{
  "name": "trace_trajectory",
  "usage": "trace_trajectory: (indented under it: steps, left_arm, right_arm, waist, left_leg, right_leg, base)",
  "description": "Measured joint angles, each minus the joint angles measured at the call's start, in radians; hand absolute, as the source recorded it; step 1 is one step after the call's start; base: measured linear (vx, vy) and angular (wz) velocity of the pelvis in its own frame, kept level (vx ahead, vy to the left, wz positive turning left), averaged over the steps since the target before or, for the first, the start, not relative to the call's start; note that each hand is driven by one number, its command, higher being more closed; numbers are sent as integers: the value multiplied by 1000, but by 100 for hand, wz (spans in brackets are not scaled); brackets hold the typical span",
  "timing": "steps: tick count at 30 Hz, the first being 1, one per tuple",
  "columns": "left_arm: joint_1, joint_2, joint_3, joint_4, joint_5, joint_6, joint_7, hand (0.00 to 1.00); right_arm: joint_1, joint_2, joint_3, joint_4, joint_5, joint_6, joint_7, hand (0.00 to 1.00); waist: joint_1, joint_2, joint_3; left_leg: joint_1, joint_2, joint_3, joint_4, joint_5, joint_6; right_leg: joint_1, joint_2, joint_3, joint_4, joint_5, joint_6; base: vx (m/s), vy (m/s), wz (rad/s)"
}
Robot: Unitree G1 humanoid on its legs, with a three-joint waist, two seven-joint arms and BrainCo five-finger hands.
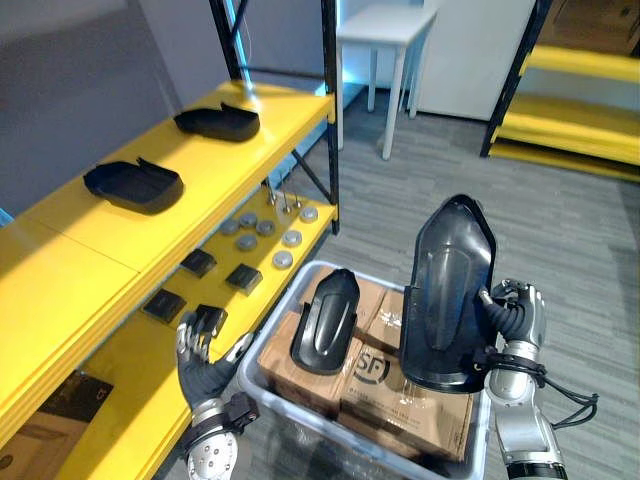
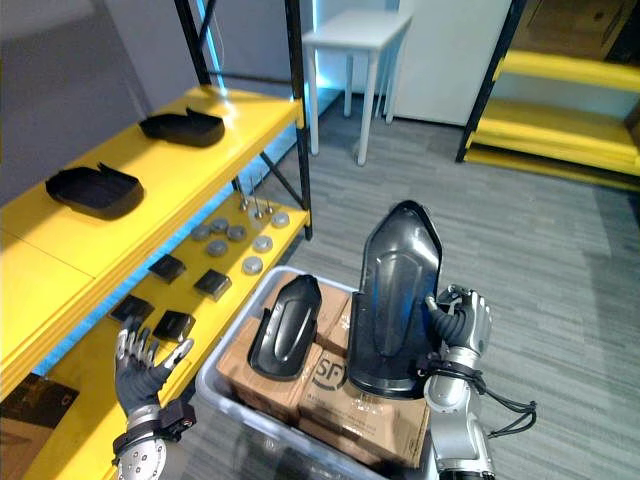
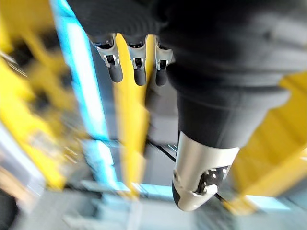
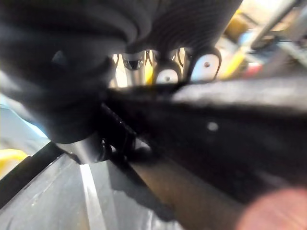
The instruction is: Walk over and take plastic housings, then place them on the shelf
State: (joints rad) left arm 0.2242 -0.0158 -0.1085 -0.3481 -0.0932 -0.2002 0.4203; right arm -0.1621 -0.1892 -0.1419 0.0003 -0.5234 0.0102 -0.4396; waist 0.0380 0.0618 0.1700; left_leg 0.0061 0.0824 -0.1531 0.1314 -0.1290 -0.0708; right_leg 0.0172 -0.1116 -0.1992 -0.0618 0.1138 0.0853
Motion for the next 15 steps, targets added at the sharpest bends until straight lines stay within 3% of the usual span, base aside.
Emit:
trace_trajectory:
  steps: [4,9,15]
  left_arm:
    - [-42,56,-107,-27,-49,-18,-86,0]
    - [-97,114,-220,8,-241,-3,-211,0]
    - [-160,139,-255,95,-320,24,-228,0]
  right_arm:
    - [-2,5,92,-85,-2,-31,-4,100]
    - [-10,47,221,-149,-38,-58,6,100]
    - [-24,58,321,-162,-46,-74,20,100]
  waist:
    - [-1,-5,-30]
    - [-11,-28,-84]
    - [-20,-55,-114]
  left_leg:
    - [28,-4,0,-26,14,-1]
    - [37,-1,2,-40,24,-2]
    - [49,-2,20,-41,25,-2]
  right_leg:
    - [17,-6,0,0,-9,-1]
    - [20,-4,1,1,-8,-2]
    - [20,-4,22,1,-2,-5]
  base:
    - [-36,-2,2]
    - [-63,-10,-1]
    - [-29,11,-9]
